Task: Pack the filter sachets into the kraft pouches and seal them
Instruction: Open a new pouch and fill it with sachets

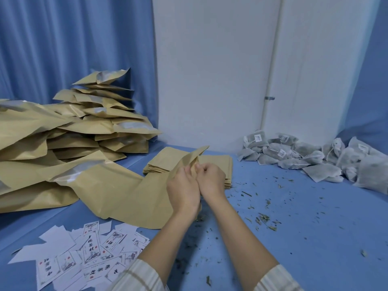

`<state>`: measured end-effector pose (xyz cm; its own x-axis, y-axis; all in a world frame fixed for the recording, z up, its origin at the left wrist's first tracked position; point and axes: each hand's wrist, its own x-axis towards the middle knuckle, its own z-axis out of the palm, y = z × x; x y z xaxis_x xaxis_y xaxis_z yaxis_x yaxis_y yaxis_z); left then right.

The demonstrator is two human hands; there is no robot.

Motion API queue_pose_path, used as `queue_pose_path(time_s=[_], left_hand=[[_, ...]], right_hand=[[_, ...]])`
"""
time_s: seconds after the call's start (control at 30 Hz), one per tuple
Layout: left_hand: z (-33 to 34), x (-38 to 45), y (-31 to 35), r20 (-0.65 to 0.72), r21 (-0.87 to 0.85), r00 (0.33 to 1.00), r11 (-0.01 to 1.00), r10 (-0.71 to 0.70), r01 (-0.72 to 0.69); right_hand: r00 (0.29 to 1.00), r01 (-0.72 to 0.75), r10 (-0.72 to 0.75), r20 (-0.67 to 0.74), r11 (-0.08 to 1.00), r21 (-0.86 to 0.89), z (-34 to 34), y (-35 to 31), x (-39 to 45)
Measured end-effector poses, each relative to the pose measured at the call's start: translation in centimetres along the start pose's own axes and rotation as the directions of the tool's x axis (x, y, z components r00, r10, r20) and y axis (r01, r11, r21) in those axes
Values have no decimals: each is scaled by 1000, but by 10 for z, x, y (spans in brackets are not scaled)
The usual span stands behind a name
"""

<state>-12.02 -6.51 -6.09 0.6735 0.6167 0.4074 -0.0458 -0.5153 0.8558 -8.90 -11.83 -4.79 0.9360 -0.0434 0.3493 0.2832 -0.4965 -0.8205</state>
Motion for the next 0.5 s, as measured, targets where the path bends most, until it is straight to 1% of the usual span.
queue_pose_path(time_s=[0.07, 0.13, 0.23, 0.37, 0.43, 0.5], left_hand=[[5, -1, 0, -17, 17, 999, 999, -45, 45], [10, 0, -1, -20, 18, 997, 997, -80, 80], [15, -2, -3, -44, 2, 994, 995, -100, 100], [23, -5, -11, -75, 4, 991, 993, -115, 116], [26, -7, -15, -61, -5, 993, 994, -106, 105], [27, -11, -18, -35, -36, 998, 998, -46, 45]], right_hand=[[999, -51, 50, 11, 998, 26, 0, 5, 0], [990, -139, 139, 10, 986, 90, 0, 9, -1], [972, -231, 233, 6, 961, 150, 1, 11, -3], [941, -328, 338, 13, 902, 281, 4, 14, -8], [937, -331, 349, -4, 891, 309, 7, 20, -9], [955, -276, 296, -17, 908, 315, 9, 27, -12]])
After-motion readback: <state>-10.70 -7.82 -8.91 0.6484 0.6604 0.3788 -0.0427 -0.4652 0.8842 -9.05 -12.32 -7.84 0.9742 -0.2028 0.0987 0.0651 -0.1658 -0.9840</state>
